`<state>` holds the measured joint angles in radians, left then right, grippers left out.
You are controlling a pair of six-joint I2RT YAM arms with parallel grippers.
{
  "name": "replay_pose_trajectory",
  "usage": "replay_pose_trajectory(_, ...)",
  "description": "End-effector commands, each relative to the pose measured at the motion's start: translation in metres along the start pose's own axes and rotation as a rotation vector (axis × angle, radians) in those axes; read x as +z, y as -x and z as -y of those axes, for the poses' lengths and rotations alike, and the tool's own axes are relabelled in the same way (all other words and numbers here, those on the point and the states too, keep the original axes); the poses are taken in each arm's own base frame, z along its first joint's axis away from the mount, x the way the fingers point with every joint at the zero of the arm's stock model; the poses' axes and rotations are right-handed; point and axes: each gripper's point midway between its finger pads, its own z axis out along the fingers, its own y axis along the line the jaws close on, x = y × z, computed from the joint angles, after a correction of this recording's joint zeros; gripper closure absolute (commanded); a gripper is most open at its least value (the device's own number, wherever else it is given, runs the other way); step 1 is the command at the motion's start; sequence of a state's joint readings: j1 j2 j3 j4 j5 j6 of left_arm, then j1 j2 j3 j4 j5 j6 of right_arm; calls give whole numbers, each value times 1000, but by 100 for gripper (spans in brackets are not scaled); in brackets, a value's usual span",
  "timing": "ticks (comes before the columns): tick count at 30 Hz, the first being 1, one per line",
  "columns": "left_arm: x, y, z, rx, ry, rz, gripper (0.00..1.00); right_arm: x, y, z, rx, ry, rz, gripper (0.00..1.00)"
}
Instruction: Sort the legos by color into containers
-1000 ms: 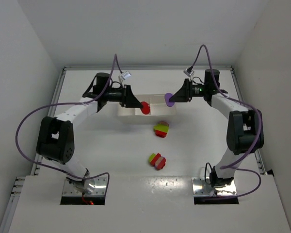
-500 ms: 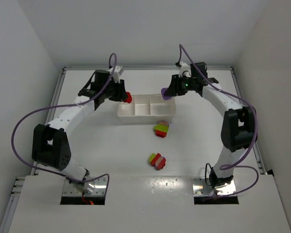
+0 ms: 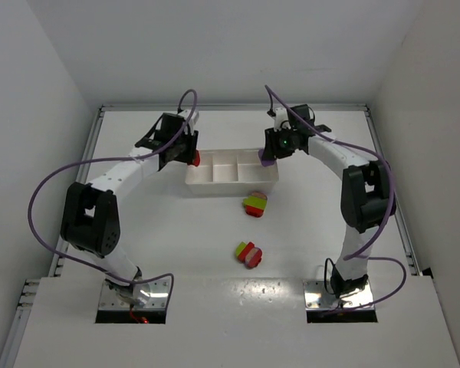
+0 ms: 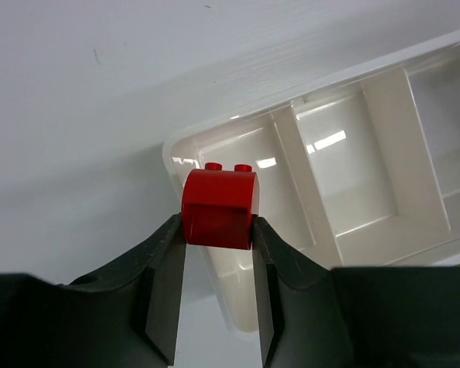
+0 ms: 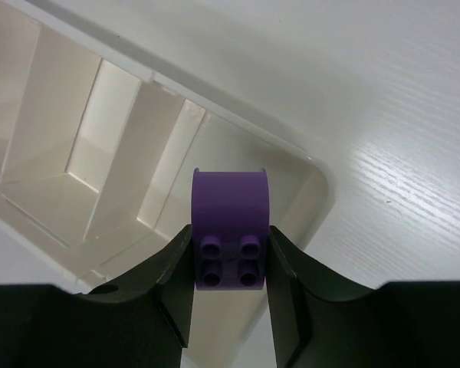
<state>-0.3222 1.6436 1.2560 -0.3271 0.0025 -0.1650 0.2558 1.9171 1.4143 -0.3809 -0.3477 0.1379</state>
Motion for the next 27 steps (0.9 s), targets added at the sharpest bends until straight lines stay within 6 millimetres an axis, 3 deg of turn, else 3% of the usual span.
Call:
replay_pose_trajectory(1,-5,25,8,14,-23,55,80,-2,28,-8,-58,7,64,59)
replay_pose_trajectory(3,-5,24,12,15,-44,53,63,-3,32,-10,-61,16,73,47)
replay_pose_trajectory(4,-6,28,14,15,-54,61,47,-3,32,-12,-62,30,73,42)
replay_pose_trajectory(5,-6,28,16,16,-64,61,43,-7,36,-14,-66,30,84,37)
replay_pose_trajectory(9,-16,34,29,10,-134,83,38,-18,45,-31,-88,82,112,20)
replay_pose_trajectory(10,-18,26,34,11,-168,70,38,-22,48,-34,-92,91,122,20)
replay_pose_trajectory(12,-38,38,45,60,-238,141,36,-36,47,-45,-110,126,133,20)
replay_pose_trajectory(13,-43,28,52,82,-289,140,36,-43,47,-48,-129,135,143,20)
replay_pose_trajectory(15,-68,30,70,186,-374,199,32,-53,30,-59,-140,181,117,21)
replay_pose_trajectory(16,-73,16,82,219,-443,183,32,-70,31,-59,-157,172,139,21)
replay_pose_trajectory(17,-84,9,88,285,-482,188,32,-71,10,-62,-152,186,102,21)
replay_pose_trajectory(21,-100,-45,129,438,-622,114,31,-95,-38,-61,-200,142,83,23)
replay_pose_trajectory(22,-106,-50,139,472,-647,111,31,-99,-47,-59,-207,125,79,23)
replay_pose_trajectory(26,-113,-111,173,650,-751,42,31,-112,-100,-45,-219,57,32,23)
replay_pose_trajectory(27,-116,-121,181,692,-787,38,31,-122,-101,-46,-226,48,63,23)
